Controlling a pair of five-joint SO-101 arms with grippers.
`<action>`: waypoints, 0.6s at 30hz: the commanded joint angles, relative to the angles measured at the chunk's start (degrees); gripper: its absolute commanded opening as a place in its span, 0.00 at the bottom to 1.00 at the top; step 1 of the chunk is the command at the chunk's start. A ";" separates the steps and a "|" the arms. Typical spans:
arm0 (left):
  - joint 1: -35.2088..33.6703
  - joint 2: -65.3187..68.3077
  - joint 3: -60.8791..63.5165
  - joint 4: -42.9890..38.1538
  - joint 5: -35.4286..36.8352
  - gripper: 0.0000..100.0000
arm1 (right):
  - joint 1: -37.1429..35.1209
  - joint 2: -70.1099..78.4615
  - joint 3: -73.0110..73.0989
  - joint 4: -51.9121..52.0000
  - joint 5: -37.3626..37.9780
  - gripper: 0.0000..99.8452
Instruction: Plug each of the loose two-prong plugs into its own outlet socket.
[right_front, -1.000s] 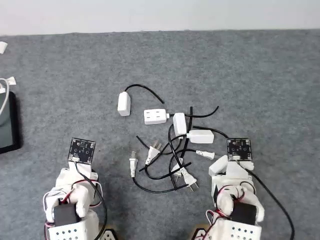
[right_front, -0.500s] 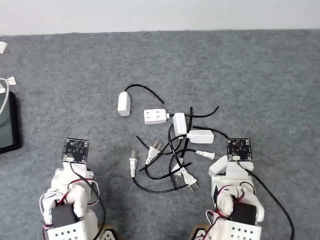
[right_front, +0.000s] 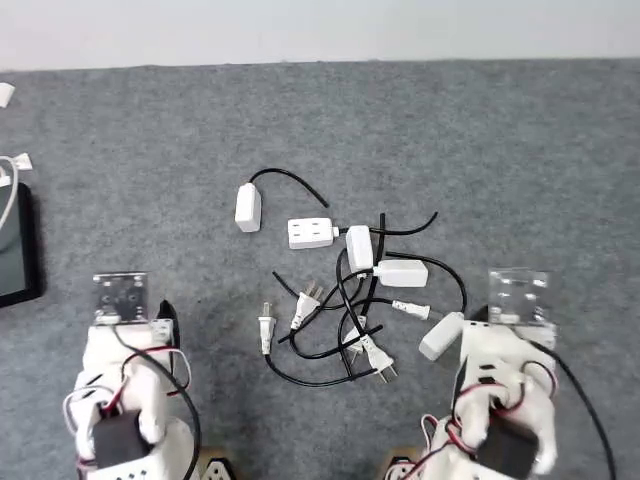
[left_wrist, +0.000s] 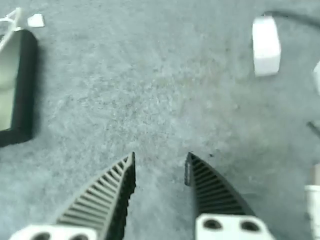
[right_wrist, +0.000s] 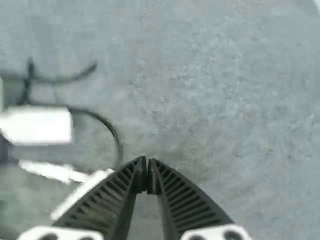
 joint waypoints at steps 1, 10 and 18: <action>0.70 -0.62 -7.96 3.87 4.75 0.12 | -1.19 8.57 -2.90 -2.07 -5.19 0.01; 7.30 11.69 -14.81 -5.71 7.03 0.13 | -1.01 36.26 -1.67 -16.22 -6.24 0.01; 16.09 56.79 -48.22 -6.33 15.38 0.12 | 0.31 55.60 -7.65 -23.69 -8.97 0.01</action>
